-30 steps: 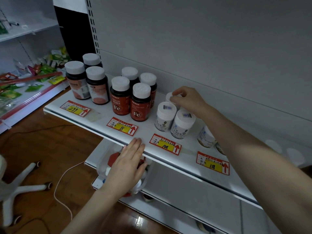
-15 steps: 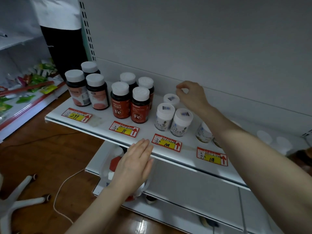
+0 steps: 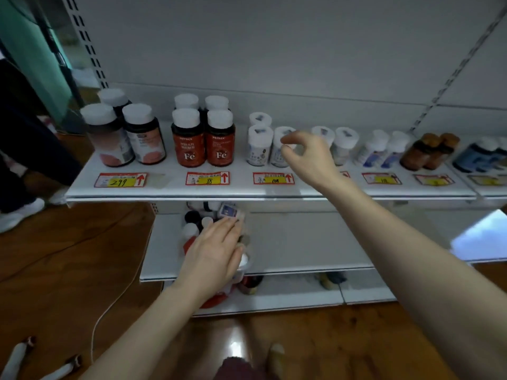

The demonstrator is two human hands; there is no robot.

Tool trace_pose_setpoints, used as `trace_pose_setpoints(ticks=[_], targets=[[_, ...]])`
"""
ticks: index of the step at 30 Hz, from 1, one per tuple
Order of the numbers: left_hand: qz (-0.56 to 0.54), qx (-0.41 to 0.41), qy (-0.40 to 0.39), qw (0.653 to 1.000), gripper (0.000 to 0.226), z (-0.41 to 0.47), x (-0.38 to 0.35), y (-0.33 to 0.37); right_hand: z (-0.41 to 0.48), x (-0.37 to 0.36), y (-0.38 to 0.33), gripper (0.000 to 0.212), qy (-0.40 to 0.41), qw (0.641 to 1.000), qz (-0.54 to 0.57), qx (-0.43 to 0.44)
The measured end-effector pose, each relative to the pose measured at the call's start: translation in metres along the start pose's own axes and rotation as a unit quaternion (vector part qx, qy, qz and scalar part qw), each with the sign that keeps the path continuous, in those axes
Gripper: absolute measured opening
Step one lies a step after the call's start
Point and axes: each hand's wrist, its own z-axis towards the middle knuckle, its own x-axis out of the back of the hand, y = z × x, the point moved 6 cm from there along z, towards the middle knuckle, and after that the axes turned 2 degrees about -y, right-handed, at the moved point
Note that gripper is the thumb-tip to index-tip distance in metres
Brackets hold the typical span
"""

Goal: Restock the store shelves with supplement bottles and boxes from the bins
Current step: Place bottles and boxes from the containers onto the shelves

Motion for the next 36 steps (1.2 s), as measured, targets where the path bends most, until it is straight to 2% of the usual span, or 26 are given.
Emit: trace_pose_setpoints(ticks=[6, 13, 19, 24, 30, 34, 36], targets=[[-0.022, 0.021, -0.056, 0.998, 0.044, -0.041, -0.006, -0.019, -0.056, -0.022, 0.007, 0.022, -0.016, 0.999, 0.013, -0.030], [-0.009, 0.123, -0.127, 0.984, 0.050, -0.076, -0.047, -0.081, -0.083, -0.116, 0.025, 0.026, -0.147, 0.988, 0.031, -0.035], [0.024, 0.165, -0.155, 0.974, 0.045, -0.097, -0.104, -0.131, -0.081, -0.208, 0.075, 0.027, -0.226, 0.972, 0.016, -0.057], [0.026, 0.198, -0.127, 0.972, 0.054, -0.098, -0.142, -0.159, -0.076, -0.283, 0.121, 0.033, -0.296, 0.952, -0.048, -0.067], [0.048, 0.182, -0.170, 0.967, 0.056, -0.116, -0.187, -0.188, -0.074, -0.352, 0.145, 0.046, -0.362, 0.922, -0.125, -0.057], [0.058, 0.182, -0.196, 0.962, 0.052, -0.129, -0.199, -0.194, -0.075, -0.373, 0.159, 0.052, -0.398, 0.901, -0.138, -0.102], [0.057, 0.185, -0.195, 0.961, 0.051, -0.131, -0.200, -0.194, -0.075, -0.377, 0.161, 0.048, -0.405, 0.897, -0.136, -0.114]])
